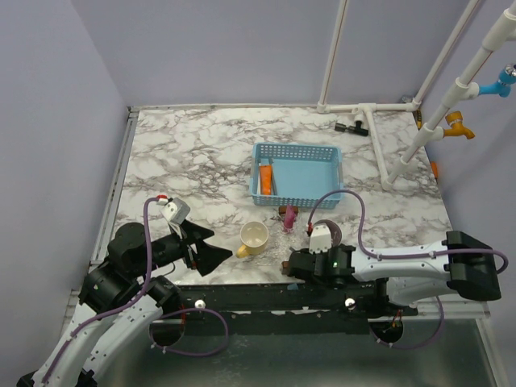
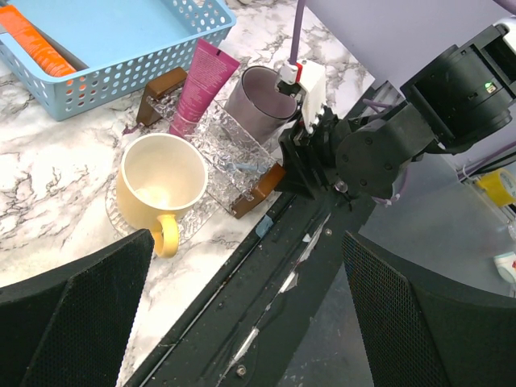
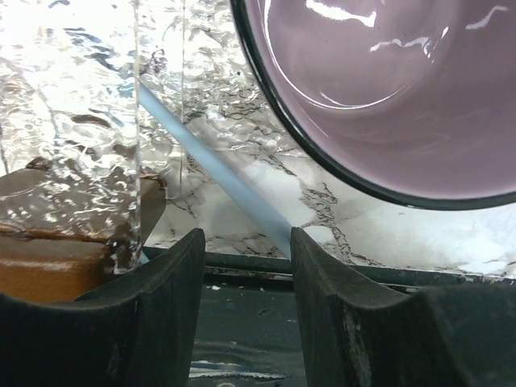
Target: Prepare toiletry sets of a toothbrush and toothpaste on the tray
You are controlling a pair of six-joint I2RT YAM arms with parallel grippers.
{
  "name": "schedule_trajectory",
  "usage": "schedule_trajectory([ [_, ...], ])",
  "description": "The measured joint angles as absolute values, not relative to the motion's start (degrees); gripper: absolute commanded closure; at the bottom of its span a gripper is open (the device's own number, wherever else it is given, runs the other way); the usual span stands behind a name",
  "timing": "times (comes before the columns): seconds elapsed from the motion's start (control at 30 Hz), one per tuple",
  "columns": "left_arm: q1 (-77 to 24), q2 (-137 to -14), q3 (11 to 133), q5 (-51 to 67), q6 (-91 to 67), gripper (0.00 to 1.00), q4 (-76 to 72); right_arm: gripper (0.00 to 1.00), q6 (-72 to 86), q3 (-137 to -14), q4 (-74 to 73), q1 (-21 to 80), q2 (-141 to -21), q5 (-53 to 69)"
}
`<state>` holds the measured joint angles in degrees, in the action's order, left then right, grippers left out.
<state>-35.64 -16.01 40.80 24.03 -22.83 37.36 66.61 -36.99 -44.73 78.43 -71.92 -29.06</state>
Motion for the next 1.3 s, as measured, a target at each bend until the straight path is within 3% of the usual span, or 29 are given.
schedule_trajectory([
  [0.43, -35.64, -16.01, 40.80, 24.03, -22.83, 0.01, 37.39, 0.51, 67.55, -35.07, -42.72, 78.43, -73.19, -30.37],
  [1.07, -35.64, -16.03, 40.80, 23.99, -22.83, 0.01, 37.39, 0.82, 69.12, -35.18, -43.16, 78.43, -73.54, -31.09],
  [1.3, -35.64, -16.03, 40.80, 23.99, -22.83, 0.01, 37.39, 0.88, 68.99, -35.24, -43.38, 78.43, -73.41, -31.05],
])
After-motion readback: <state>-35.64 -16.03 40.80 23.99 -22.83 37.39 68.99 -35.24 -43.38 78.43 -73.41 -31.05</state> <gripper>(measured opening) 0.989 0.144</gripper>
